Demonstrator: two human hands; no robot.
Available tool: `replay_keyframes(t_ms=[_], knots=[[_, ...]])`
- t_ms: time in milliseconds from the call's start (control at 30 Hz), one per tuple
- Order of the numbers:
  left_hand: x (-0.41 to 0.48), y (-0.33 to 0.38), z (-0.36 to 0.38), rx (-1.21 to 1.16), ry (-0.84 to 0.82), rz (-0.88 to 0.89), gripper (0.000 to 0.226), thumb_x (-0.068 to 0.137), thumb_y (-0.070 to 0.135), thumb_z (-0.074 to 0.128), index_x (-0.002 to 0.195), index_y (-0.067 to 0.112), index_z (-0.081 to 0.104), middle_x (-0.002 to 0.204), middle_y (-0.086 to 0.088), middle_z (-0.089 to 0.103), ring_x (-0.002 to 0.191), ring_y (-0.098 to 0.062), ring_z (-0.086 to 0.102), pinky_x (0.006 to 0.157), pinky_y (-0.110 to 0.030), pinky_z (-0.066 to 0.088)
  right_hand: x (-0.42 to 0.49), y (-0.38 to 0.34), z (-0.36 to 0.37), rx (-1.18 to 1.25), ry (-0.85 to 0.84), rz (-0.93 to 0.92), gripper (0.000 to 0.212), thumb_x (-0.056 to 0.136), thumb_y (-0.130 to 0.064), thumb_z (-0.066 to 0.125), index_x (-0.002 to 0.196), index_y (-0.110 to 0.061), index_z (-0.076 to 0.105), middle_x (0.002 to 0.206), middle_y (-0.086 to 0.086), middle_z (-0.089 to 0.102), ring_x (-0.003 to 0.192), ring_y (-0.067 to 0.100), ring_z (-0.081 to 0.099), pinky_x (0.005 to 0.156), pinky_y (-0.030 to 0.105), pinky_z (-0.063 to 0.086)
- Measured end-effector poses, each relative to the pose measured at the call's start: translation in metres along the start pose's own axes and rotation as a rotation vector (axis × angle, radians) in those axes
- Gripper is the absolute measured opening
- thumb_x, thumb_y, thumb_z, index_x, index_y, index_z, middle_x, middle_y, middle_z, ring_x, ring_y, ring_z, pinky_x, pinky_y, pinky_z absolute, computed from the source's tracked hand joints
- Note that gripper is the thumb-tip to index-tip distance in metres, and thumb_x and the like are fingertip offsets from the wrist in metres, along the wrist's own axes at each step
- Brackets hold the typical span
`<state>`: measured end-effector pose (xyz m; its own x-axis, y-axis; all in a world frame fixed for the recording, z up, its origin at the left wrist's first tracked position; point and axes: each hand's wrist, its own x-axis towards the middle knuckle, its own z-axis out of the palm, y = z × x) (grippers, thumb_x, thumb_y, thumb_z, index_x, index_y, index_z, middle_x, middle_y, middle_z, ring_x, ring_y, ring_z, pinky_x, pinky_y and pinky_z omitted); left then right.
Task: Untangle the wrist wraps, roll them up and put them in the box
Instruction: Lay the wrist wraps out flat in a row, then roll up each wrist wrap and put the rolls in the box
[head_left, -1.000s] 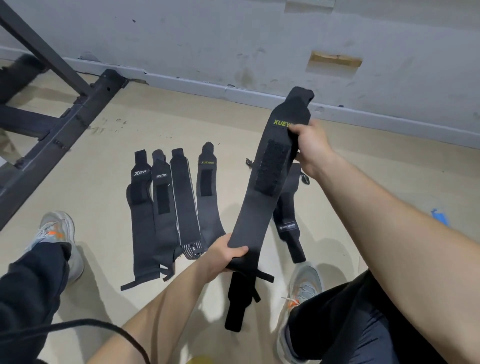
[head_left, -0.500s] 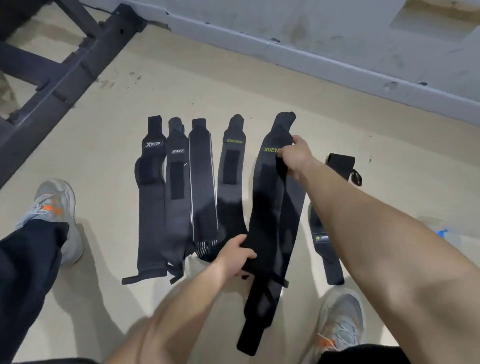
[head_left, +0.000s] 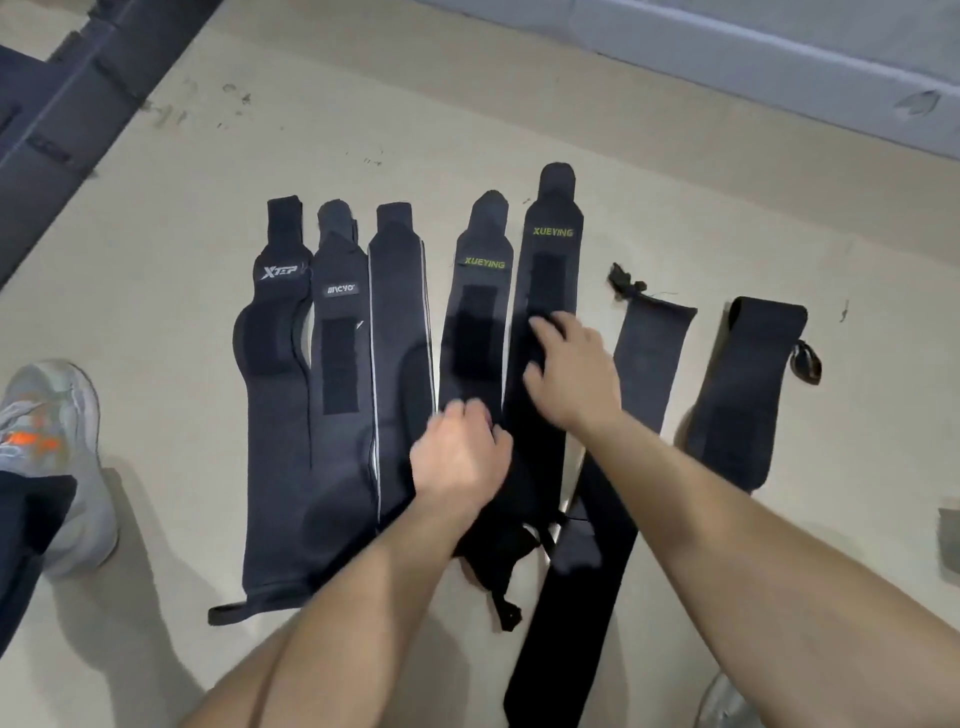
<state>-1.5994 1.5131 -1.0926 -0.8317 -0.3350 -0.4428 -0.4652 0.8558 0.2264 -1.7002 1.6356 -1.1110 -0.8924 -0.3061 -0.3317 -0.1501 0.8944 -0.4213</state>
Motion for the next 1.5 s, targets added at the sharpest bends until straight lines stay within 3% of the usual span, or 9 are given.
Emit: replay_keyframes(t_ms=[100, 200, 467, 800, 933, 1100, 1233, 1400, 1500], knots=[[0.039, -0.010, -0.006, 0.246, 0.042, 0.332, 0.064, 0.097, 0.025, 0.058, 0.156, 0.029, 0.033, 0.165, -0.001, 0.026, 0.150, -0.027, 0.026, 0.116, -0.040, 0.035, -0.018, 0.013, 0.029, -0.200, -0.158, -0.108, 0.072, 0.099, -0.036, 0.050, 0.162, -0.021, 0.019, 0.171, 0.010, 0.003, 0.155, 0.034, 0.012, 0.124, 0.046, 0.023], [0.070, -0.014, -0.008, 0.467, -0.161, 0.457, 0.092, 0.099, 0.033, 0.059, 0.164, 0.031, -0.008, 0.171, 0.005, -0.019, 0.159, -0.026, -0.011, 0.129, -0.048, 0.008, -0.028, 0.022, 0.037, -0.223, -0.187, -0.117, 0.076, 0.100, -0.035, 0.048, 0.163, -0.022, 0.008, 0.171, 0.007, -0.012, 0.158, 0.029, -0.003, 0.127, 0.045, 0.016], [0.082, -0.019, 0.001, 0.364, -0.290, 0.335, 0.097, 0.097, 0.048, 0.053, 0.161, 0.031, -0.018, 0.166, 0.009, -0.033, 0.157, -0.021, -0.021, 0.129, -0.048, 0.002, -0.031, 0.035, 0.026, -0.262, -0.241, -0.247, 0.078, 0.099, -0.038, 0.053, 0.163, -0.024, 0.011, 0.172, 0.000, -0.008, 0.158, 0.025, -0.007, 0.120, 0.039, 0.031], [0.095, -0.020, -0.016, 0.397, -0.327, 0.275, 0.100, 0.097, 0.048, 0.057, 0.162, 0.028, -0.016, 0.167, 0.010, -0.029, 0.158, -0.019, -0.016, 0.129, -0.050, 0.002, 0.000, 0.019, 0.019, -0.264, -0.348, -0.309, 0.090, 0.087, -0.025, 0.068, 0.160, -0.022, 0.016, 0.171, -0.001, -0.008, 0.158, 0.025, -0.008, 0.124, 0.039, 0.025], [0.073, -0.015, -0.016, 0.269, -0.184, 0.305, 0.088, 0.098, 0.030, 0.060, 0.165, 0.020, 0.004, 0.173, 0.002, -0.006, 0.160, -0.022, 0.001, 0.129, -0.044, 0.013, -0.015, 0.018, 0.019, -0.235, -0.204, -0.270, 0.077, 0.089, -0.023, 0.064, 0.157, -0.016, 0.029, 0.169, 0.009, 0.016, 0.155, 0.030, 0.016, 0.123, 0.042, 0.025], [-0.005, 0.000, -0.007, 0.044, -0.032, 0.357, 0.044, 0.094, 0.028, 0.062, 0.137, 0.021, 0.055, 0.139, 0.002, 0.051, 0.127, -0.023, 0.048, 0.098, -0.040, 0.049, -0.074, 0.031, 0.003, 0.005, 0.070, 0.048, 0.052, 0.091, -0.017, 0.054, 0.143, -0.014, 0.051, 0.144, 0.009, 0.052, 0.128, 0.032, 0.048, 0.102, 0.043, 0.047], [-0.067, 0.015, 0.017, -0.167, -0.278, 0.195, 0.021, 0.091, 0.029, 0.063, 0.112, 0.027, 0.060, 0.110, 0.008, 0.059, 0.105, -0.020, 0.061, 0.090, -0.041, 0.053, -0.132, 0.050, 0.005, 0.250, 0.123, 0.345, 0.044, 0.091, -0.014, 0.057, 0.135, -0.013, 0.055, 0.136, 0.012, 0.051, 0.125, 0.034, 0.049, 0.105, 0.046, 0.047], [-0.116, 0.032, 0.062, -0.284, -0.422, -0.094, 0.045, 0.089, 0.028, 0.069, 0.129, 0.016, 0.052, 0.131, -0.005, 0.057, 0.119, -0.029, 0.059, 0.099, -0.038, 0.048, -0.188, 0.063, 0.019, 0.511, -0.050, 0.646, 0.048, 0.094, -0.010, 0.056, 0.140, -0.007, 0.045, 0.142, 0.016, 0.043, 0.123, 0.037, 0.052, 0.100, 0.040, 0.043], [-0.129, 0.037, 0.074, -0.321, -0.426, -0.197, 0.063, 0.089, 0.027, 0.072, 0.141, 0.011, 0.040, 0.142, -0.010, 0.045, 0.124, -0.033, 0.057, 0.100, -0.040, 0.048, -0.206, 0.063, 0.028, 0.639, -0.086, 0.672, 0.058, 0.091, -0.008, 0.057, 0.146, -0.003, 0.040, 0.134, 0.017, 0.056, 0.112, 0.031, 0.058, 0.088, 0.030, 0.043]])
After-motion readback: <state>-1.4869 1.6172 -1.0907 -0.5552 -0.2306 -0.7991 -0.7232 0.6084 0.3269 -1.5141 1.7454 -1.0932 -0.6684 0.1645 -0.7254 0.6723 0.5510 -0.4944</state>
